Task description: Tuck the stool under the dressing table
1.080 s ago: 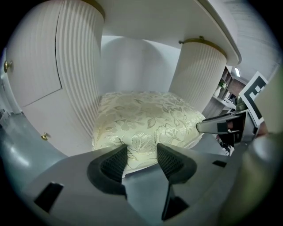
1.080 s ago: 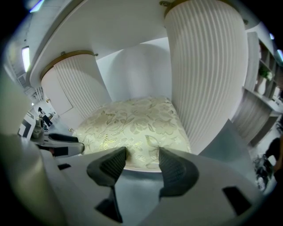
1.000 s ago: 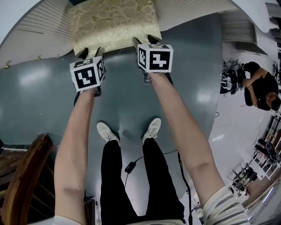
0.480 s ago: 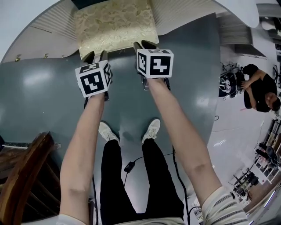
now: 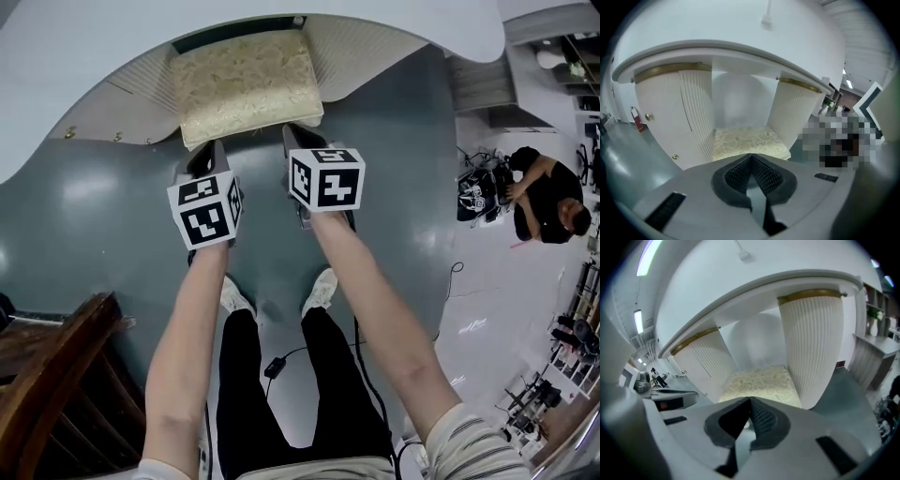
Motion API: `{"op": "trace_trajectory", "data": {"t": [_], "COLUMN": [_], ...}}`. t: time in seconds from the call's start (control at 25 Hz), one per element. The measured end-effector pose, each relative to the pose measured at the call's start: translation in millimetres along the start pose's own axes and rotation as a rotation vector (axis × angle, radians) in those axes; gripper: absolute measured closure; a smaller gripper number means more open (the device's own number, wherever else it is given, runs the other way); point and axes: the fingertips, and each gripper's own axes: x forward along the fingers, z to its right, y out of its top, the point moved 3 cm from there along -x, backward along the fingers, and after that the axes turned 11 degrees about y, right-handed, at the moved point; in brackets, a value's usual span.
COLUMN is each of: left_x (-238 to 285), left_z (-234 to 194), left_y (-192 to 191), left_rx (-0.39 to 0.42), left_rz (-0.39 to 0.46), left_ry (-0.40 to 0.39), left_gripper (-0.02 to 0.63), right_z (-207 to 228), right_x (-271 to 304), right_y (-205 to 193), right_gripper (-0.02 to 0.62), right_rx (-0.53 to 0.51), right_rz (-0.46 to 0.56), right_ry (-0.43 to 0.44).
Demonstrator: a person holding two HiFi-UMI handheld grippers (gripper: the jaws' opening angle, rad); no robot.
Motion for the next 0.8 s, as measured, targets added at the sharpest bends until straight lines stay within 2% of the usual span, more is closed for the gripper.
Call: {"op": "trace_trajectory", "data": {"t": [0.24, 0.52, 0.8], "left_x": [-70.1, -159.1, -253.8], "left_z": [7.0, 21.0, 31.2], "left_y": [24.4, 45.1, 78.1], "left_rx": [-0.046, -0.089, -0.096], "left_rz": [0.069, 0.135, 0.238], "left_ry": [-0.044, -0.086, -0.122], "left_gripper": [0.601, 0.601, 0.601], "right_z": [-40.5, -96.2, -151.6], "right_x": [-59.5, -133.8, -220.9], "right_y": [17.6, 20.0, 63.6], "right_gripper": [0.583, 0.583, 0.583], "right_rx": [-0.03, -0.022, -0.088], "right_rz": [0.081, 0.156, 0.263], "right_ry": [0.054, 0.141, 0.2]}}
